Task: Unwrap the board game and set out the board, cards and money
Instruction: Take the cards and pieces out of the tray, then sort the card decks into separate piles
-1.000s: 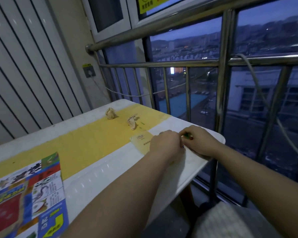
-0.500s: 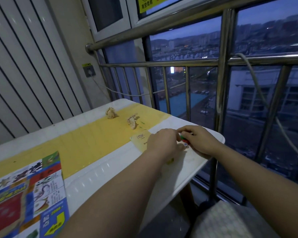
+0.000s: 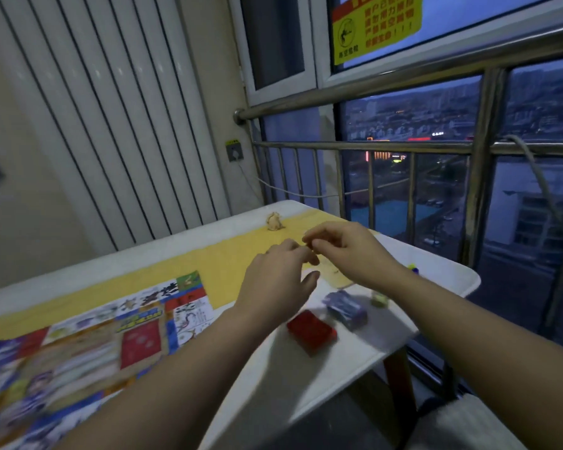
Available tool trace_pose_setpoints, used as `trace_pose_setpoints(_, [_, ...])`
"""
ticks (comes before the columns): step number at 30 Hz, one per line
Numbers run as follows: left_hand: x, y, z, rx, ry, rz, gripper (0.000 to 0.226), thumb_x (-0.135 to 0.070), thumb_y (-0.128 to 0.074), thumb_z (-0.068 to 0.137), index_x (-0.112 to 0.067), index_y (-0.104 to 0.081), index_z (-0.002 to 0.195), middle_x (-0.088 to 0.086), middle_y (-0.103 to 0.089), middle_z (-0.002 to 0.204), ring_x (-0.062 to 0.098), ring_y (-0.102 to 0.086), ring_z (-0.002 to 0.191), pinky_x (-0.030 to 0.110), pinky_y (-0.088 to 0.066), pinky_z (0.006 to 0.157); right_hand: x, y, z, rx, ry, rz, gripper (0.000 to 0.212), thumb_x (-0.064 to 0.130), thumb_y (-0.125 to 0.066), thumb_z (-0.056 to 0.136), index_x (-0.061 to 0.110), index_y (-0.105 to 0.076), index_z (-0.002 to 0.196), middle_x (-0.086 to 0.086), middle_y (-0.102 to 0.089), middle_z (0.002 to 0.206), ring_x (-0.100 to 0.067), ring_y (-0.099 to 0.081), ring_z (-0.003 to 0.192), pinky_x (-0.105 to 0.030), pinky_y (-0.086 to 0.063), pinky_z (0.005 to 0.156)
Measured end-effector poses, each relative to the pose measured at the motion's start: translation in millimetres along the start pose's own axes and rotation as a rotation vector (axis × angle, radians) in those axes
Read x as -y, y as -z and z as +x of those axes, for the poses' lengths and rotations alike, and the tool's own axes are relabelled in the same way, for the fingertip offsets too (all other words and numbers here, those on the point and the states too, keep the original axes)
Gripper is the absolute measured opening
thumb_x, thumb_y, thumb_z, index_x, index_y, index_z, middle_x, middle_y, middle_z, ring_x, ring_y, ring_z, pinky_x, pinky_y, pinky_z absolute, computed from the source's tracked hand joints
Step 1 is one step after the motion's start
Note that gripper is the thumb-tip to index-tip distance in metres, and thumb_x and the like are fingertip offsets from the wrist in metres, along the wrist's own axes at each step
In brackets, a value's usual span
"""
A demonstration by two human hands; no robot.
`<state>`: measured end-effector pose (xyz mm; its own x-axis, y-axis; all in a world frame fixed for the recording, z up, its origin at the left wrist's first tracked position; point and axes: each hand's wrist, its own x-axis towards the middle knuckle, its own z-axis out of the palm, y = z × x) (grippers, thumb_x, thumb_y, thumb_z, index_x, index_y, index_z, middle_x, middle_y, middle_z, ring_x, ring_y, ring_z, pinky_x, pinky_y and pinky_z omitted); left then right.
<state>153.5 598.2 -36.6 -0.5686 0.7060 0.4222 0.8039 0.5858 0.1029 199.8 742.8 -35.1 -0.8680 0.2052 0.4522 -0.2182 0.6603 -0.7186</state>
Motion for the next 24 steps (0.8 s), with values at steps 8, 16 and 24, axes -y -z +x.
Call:
trace_pose_setpoints(8, [110,55,-123,-0.031,0.28,0.011,0.021,-0.036,-0.054,0.091,-0.029,-0.062,0.109,-0.006,-0.054,0.111,0.017,-0.054,0.107,0.035,-0.044,0.086,90,-119,-16,0.352,0.125,-0.126,0.022,0.018,-0.058,0.092,0.015,-0.069,0.11,-0.001,-0.07,0.104,-0.011,-0.061,0.093,-0.024,-0.045,0.083])
trace_pose_setpoints(16, [197,69,-242,0.377,0.551,0.075,0.052,-0.061,-0.04,0.09,-0.037,-0.042,0.136,-0.001,-0.036,0.146,0.024,-0.029,0.138,0.042,-0.031,0.108,92,-219,-51,0.901,0.043,-0.692,0.054,0.055,-0.03,0.096,0.026,-0.031,0.142,-0.01,-0.021,0.154,-0.036,-0.017,0.141,-0.052,-0.023,0.112])
trace_pose_setpoints(24, [201,58,-260,0.575,0.685,0.03,0.058,-0.063,-0.016,0.094,-0.045,-0.002,0.148,-0.006,0.018,0.158,0.025,0.019,0.145,0.065,0.006,0.111,94,-230,-49,0.868,-0.043,-0.777,0.061,0.058,-0.02,0.097,0.034,-0.002,0.151,0.0,0.009,0.16,-0.028,0.008,0.147,-0.056,-0.005,0.116])
